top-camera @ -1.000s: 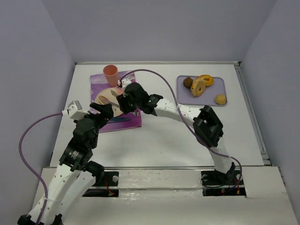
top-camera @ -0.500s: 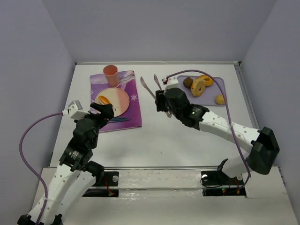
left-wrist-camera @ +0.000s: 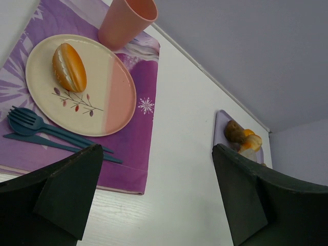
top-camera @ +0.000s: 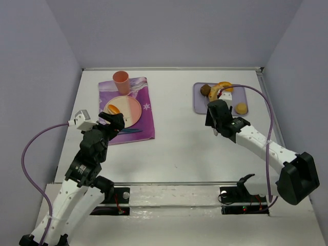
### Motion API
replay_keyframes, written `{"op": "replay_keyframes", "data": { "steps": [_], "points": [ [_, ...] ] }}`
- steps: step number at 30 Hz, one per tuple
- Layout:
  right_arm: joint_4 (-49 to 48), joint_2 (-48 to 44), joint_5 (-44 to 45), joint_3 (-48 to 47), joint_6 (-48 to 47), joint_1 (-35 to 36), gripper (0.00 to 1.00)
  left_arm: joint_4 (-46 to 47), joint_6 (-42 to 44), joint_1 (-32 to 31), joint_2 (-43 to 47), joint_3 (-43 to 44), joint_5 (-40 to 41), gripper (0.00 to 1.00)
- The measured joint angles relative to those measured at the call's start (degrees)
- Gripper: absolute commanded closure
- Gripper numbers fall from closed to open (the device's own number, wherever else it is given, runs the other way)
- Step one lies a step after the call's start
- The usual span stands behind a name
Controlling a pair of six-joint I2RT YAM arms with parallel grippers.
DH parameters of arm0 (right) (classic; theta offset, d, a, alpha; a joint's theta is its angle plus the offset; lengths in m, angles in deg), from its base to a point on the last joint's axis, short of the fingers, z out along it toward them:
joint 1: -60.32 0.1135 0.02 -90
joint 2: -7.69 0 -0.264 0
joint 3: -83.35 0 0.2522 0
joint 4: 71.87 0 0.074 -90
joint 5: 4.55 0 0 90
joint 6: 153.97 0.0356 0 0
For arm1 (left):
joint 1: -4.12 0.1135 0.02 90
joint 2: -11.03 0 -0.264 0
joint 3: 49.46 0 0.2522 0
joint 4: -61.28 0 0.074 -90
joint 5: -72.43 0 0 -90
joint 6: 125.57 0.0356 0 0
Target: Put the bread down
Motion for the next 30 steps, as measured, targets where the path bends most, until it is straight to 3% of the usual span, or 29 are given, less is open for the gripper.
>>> {"op": "replay_keyframes", "data": {
  "steps": [16, 20, 26, 30],
  "points": [
    [1.51, 14.58, 1.68, -10.8, -6.49, -4.39, 0.41, 0.02, 0.02, 0.0, 0.0, 0.0, 0.02, 0.01],
    [1.33, 17.79, 1.7, -13.81, -8.55, -5.16, 0.53, 0.02, 0.02, 0.0, 0.0, 0.0, 0.02, 0.01],
    [1.16, 19.32, 1.62, -14.75, -10.36, -5.4, 0.85, 0.0, 0.02, 0.0, 0.02, 0.0, 0.04, 0.01],
    [1.01, 18.64, 1.22, -14.58, -10.75, -5.42, 0.91, 0.0, 0.02, 0.0, 0.22, 0.0, 0.04, 0.01]
  ]
}}
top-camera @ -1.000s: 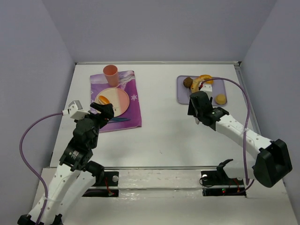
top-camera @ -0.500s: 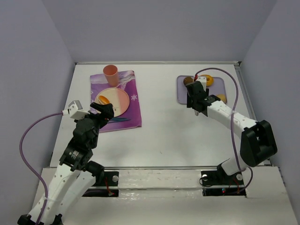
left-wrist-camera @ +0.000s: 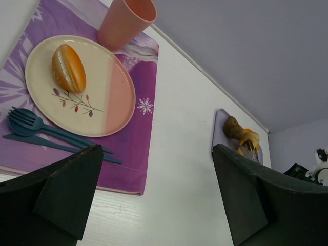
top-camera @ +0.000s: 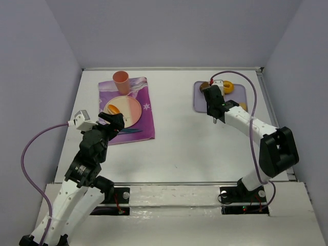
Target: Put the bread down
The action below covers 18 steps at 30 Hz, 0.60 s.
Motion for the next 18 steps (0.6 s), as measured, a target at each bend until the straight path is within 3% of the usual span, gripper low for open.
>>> {"op": "replay_keyframes", "data": {
  "steps": [4, 9, 13, 18],
  "points": [
    [0.24, -4.44, -1.29, 1.62, 0.39, 0.0, 0.91, 0.0, 0.0, 0.0, 0.22, -0.02, -0.02, 0.01],
    [2.47, -16.59, -3.76, 3.3, 0.87, 0.0, 0.91, 0.02, 0.0, 0.0, 0.22, -0.04, -0.02, 0.01],
    [2.49, -25.57, -11.02, 3.52, -0.85, 0.39, 0.91, 0.02, 0.0, 0.0, 0.22, -0.04, -0.02, 0.01],
    [0.87, -27.39, -19.54, 2.93, -4.52, 7.54, 0.89, 0.0, -0.02, 0.0, 0.22, -0.04, -0.02, 0.01]
  ]
}}
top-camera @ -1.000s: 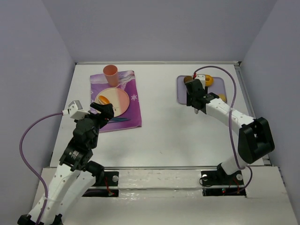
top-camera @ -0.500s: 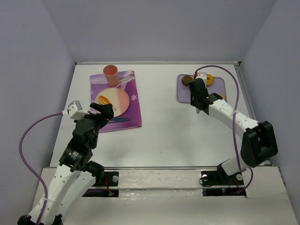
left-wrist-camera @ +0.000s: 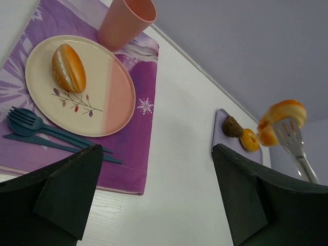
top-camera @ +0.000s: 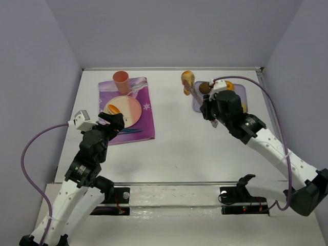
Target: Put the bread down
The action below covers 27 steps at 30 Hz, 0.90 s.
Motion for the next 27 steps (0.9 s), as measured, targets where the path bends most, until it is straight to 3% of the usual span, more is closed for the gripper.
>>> {"op": "replay_keyframes", "data": {
  "steps": [6, 11, 22, 27],
  "points": [
    [-1.22, 14.88, -6.69, -7.91, -5.16, 13.42, 0.84, -0.04, -0.02, 0.0, 0.81, -0.02, -0.04, 0.01],
    [-1.81, 28.59, -6.05, -16.46, -7.87, 19.21, 0.8, -0.31, -0.31, 0.0, 1.75, -0.02, -0.24, 0.01],
    [-1.27, 46.88, -3.37, -31.89, -9.25, 21.16, 0.67, -0.63, -0.52, 0.0, 3.15, -0.59, -0.44, 0.01],
    [-0.24, 52.3, -1.31, -36.52, -9.57, 21.53, 0.5, -0.66, -0.52, 0.0, 3.28, -0.66, -0.44, 0.01]
  ]
}}
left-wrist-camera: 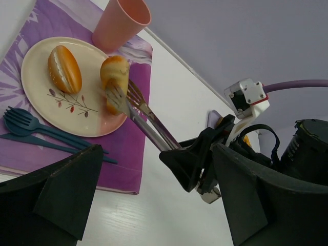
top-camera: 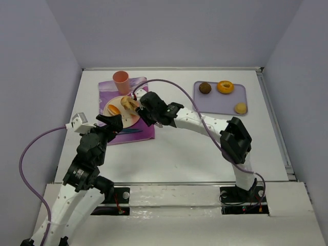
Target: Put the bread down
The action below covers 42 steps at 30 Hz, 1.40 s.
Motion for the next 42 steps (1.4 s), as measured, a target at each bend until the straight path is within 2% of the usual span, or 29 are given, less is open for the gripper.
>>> {"op": "replay_keyframes", "data": {
  "steps": [4, 6, 15, 21, 26, 30, 33, 37, 42],
  "points": [
    [0.87, 0.63, 0.11, -0.37, -0.31, 0.55, 0.4, -0.02, -0.02, 0.0, 0.04, -0.04, 0.02, 0.01],
    [1.05, 0.63, -0.5, -0.63, -0.55, 0.68, 0.39, -0.02, -0.04, 0.0, 0.04, -0.04, 0.02, 0.01],
    [0.79, -0.94, -3.19, -0.13, -0.61, 0.94, 0.4, 0.0, -0.04, 0.0, 0.04, -0.17, 0.0, 0.01],
    [-0.7, -9.62, -3.32, 5.46, 0.28, 0.94, 0.4, -0.02, -0.04, 0.0, 0.04, -0.2, 0.02, 0.01],
    [-6.29, -23.21, -4.74, 17.68, 0.87, 0.94, 0.4, -0.04, -0.09, 0.0, 0.13, -0.2, 0.02, 0.01],
    [-12.61, -35.36, -12.83, 31.39, -2.62, 0.92, 0.41, 0.0, -0.13, 0.0, 0.61, -0.22, -0.07, 0.01],
    [-15.96, -40.7, -19.47, 40.57, -5.25, 1.01, 0.41, 0.09, -0.13, 0.0, 0.76, -0.22, -0.31, 0.01],
    [-18.97, -41.72, -28.37, 49.07, -8.24, 1.09, 0.39, 0.09, -0.13, 0.0, 0.76, -0.22, -0.48, 0.01],
    [-24.28, -37.22, -34.16, 52.46, -10.69, 2.69, 0.36, 0.2, -0.13, 0.0, 0.72, -0.22, -1.07, 0.01]
  ]
}}
